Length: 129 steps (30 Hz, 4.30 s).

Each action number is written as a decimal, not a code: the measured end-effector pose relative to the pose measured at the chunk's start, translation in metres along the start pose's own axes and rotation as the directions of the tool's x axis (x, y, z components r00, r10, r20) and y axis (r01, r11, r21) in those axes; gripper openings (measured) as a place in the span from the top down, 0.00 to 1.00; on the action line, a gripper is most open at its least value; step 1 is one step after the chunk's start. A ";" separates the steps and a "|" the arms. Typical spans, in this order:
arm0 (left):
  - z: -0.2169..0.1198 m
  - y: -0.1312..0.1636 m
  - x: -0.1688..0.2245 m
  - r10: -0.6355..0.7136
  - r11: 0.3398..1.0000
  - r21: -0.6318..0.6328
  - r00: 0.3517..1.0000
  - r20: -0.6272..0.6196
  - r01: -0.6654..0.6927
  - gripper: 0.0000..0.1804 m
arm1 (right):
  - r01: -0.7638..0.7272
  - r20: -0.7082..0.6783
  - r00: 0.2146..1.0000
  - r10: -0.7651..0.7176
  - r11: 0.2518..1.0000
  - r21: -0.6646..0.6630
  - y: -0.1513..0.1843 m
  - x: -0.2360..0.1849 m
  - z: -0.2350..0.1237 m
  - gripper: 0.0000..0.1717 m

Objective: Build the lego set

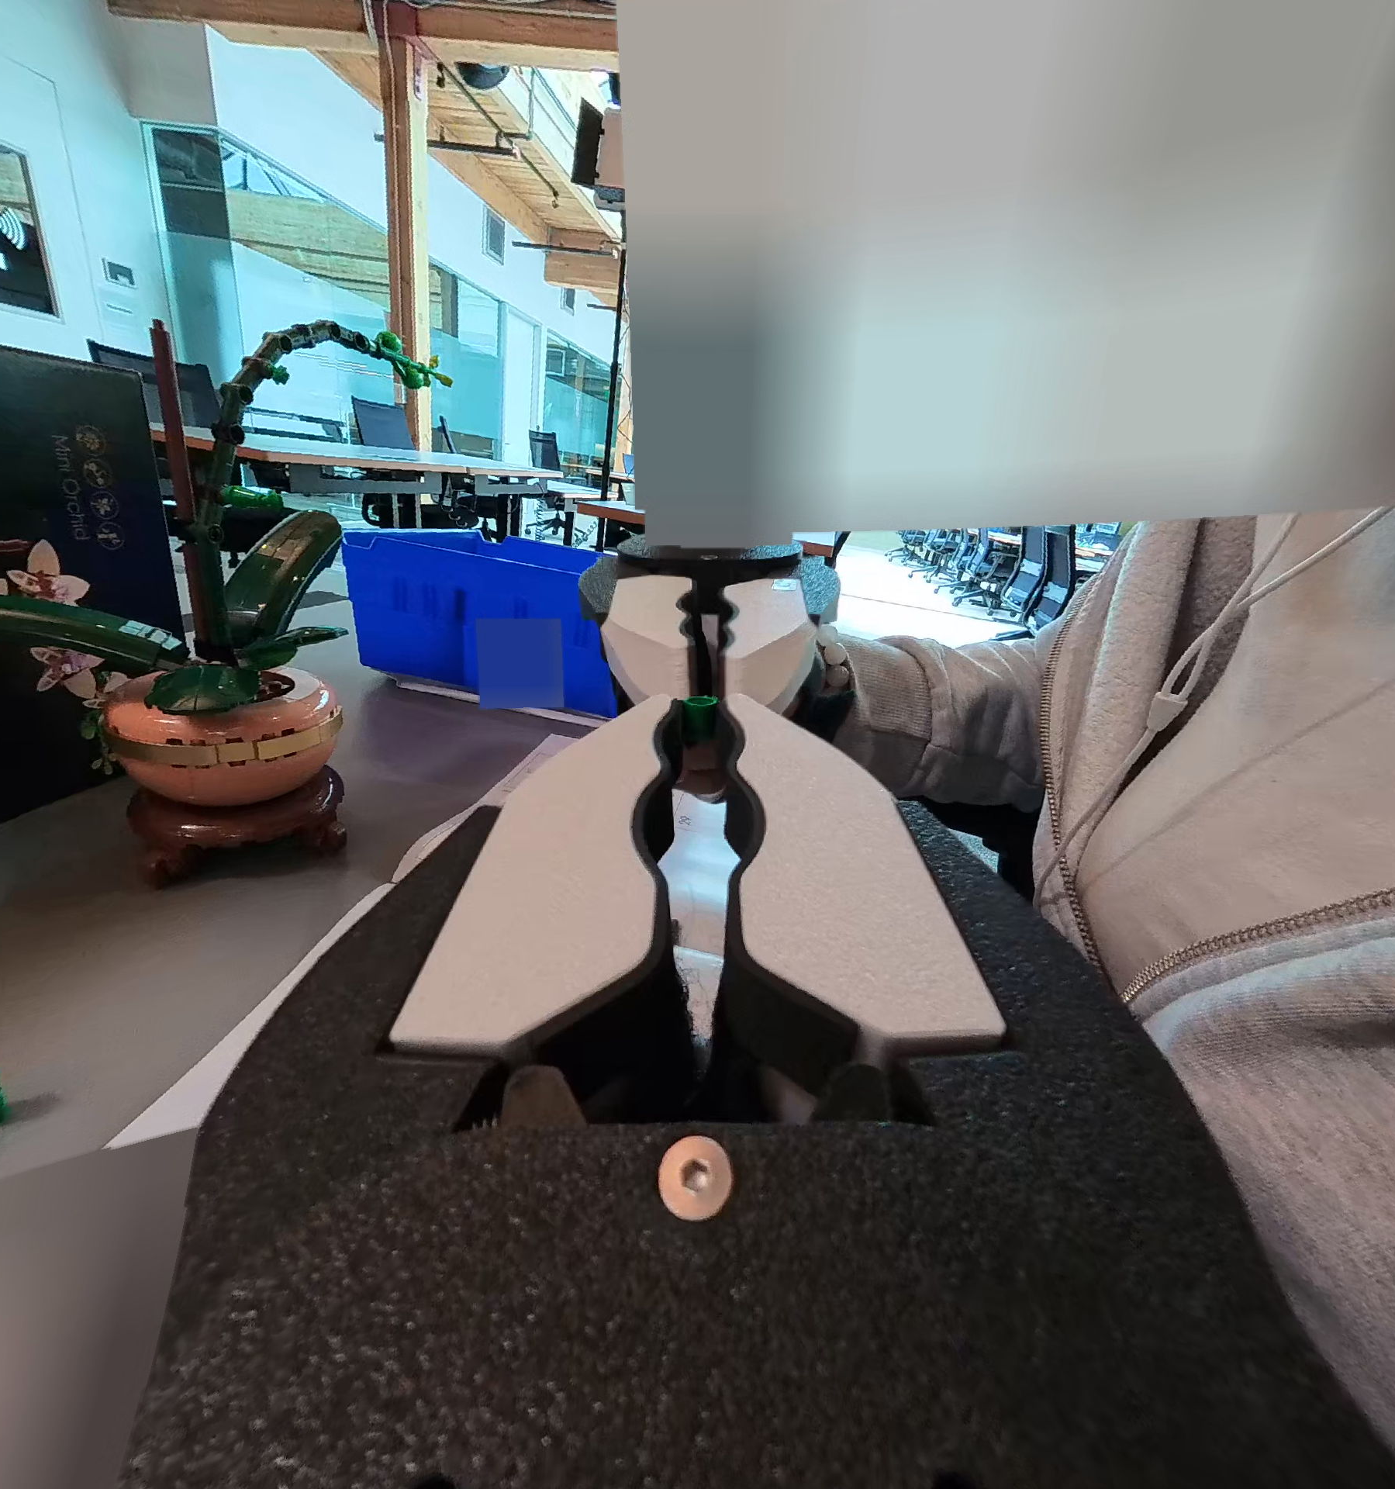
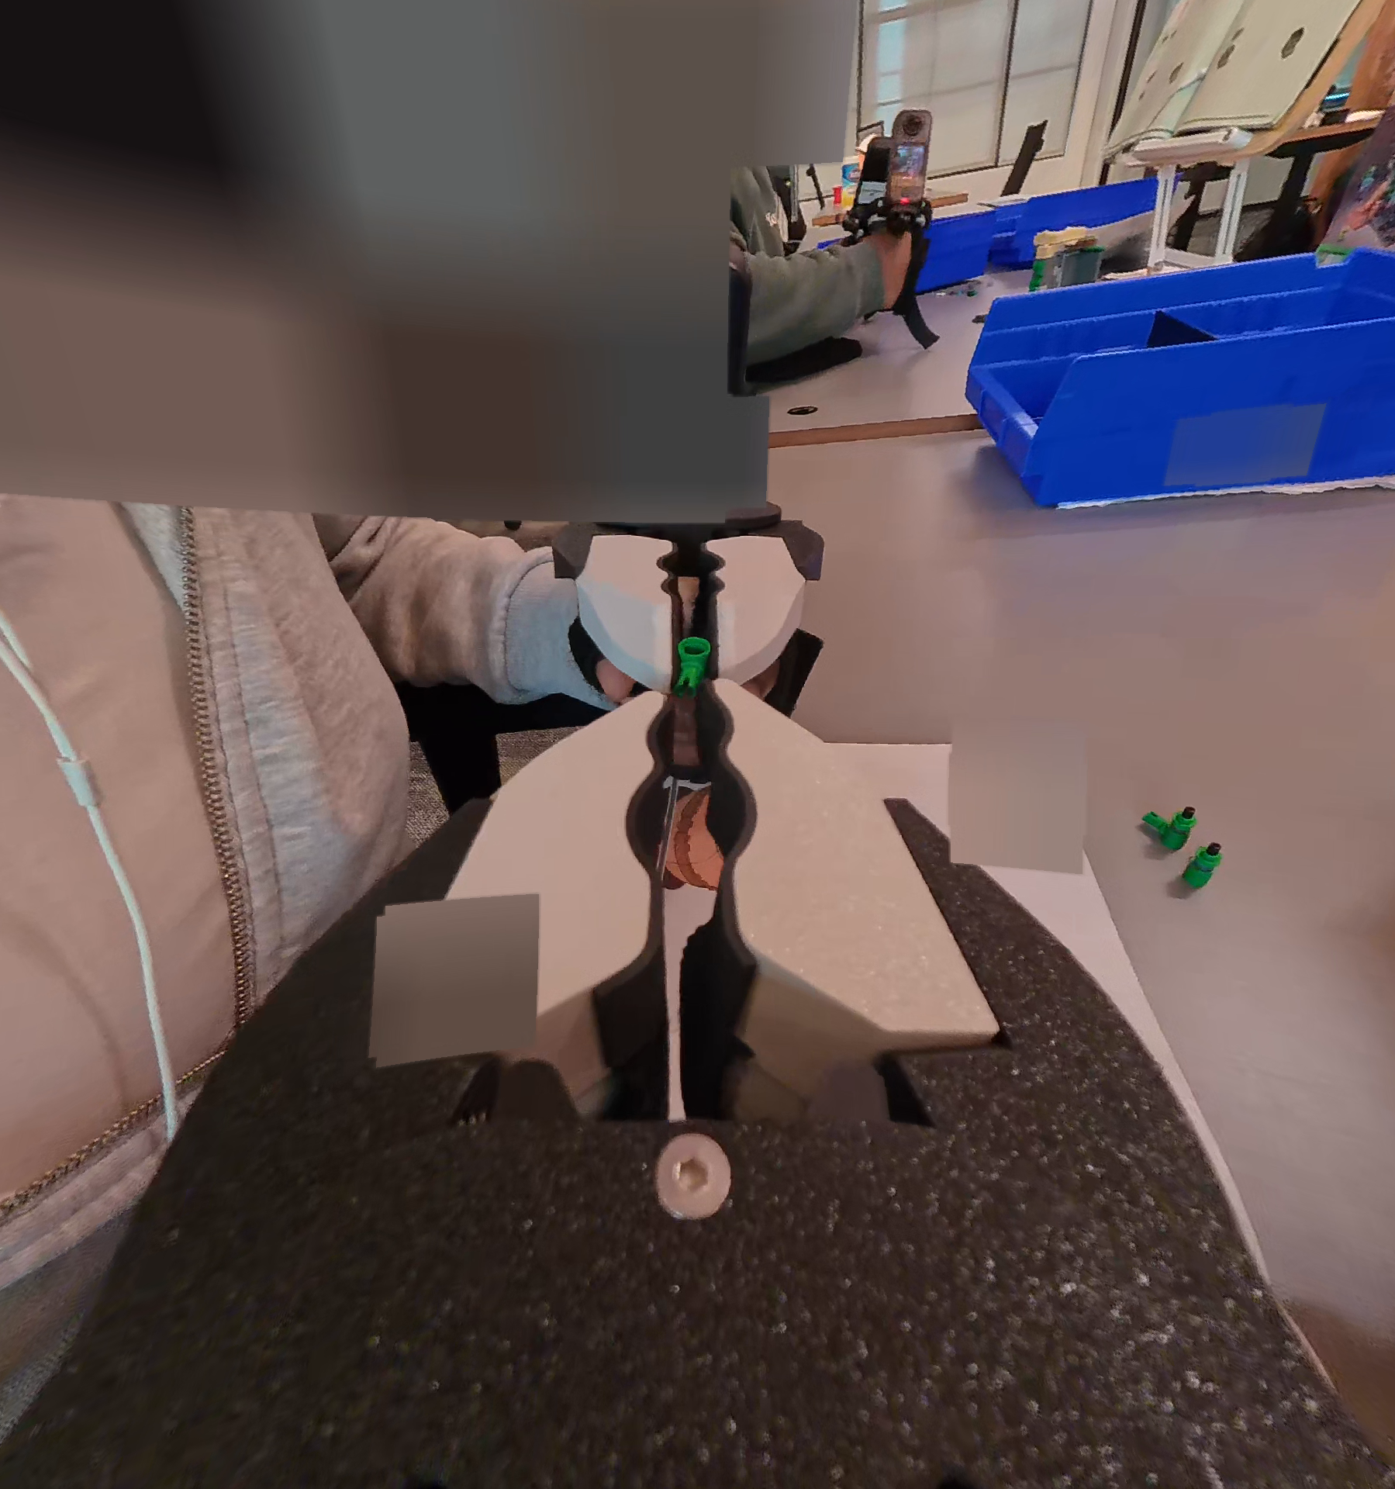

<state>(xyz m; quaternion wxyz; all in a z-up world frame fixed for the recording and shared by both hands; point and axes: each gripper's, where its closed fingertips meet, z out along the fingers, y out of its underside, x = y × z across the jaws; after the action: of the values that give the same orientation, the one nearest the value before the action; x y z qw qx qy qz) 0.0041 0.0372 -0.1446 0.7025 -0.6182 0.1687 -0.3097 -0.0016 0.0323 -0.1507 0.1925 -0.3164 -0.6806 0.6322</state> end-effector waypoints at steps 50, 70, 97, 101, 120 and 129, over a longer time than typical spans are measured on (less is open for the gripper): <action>0.001 0.014 0.009 -0.003 0.997 -0.078 0.998 -0.062 -0.001 0.95 | -0.080 0.126 0.989 0.076 0.997 0.021 0.008 -0.009 -0.007 0.98; 0.003 0.025 0.011 0.017 0.990 -0.140 0.997 -0.073 -0.027 0.96 | -0.082 0.139 0.987 0.084 0.996 -0.020 0.014 -0.010 -0.008 0.98; -0.028 0.094 -0.037 0.265 0.752 -0.646 0.958 0.111 -0.133 0.97 | -0.104 -0.245 0.963 -0.115 0.678 -0.727 0.123 0.012 -0.062 0.95; -0.028 0.093 -0.035 0.258 0.759 -0.638 0.960 0.108 -0.132 0.97 | -0.102 -0.234 0.963 -0.134 0.623 -0.776 0.129 0.015 -0.063 0.96; -0.025 0.087 -0.028 0.264 0.755 -0.637 0.961 0.081 -0.154 0.97 | -0.137 -0.242 0.965 -0.102 0.592 -0.794 0.135 0.016 -0.064 0.97; -0.020 0.089 -0.018 0.251 0.752 -0.640 0.967 0.050 -0.162 0.96 | -0.120 -0.242 0.961 -0.133 0.588 -0.800 0.131 0.014 -0.068 0.93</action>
<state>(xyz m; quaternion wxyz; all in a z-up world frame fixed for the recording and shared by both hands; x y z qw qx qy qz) -0.0019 0.0373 -0.2374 0.4943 -0.8141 0.2827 -0.1139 0.0577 0.0925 -0.2726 0.1231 -0.4514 -0.8602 0.2027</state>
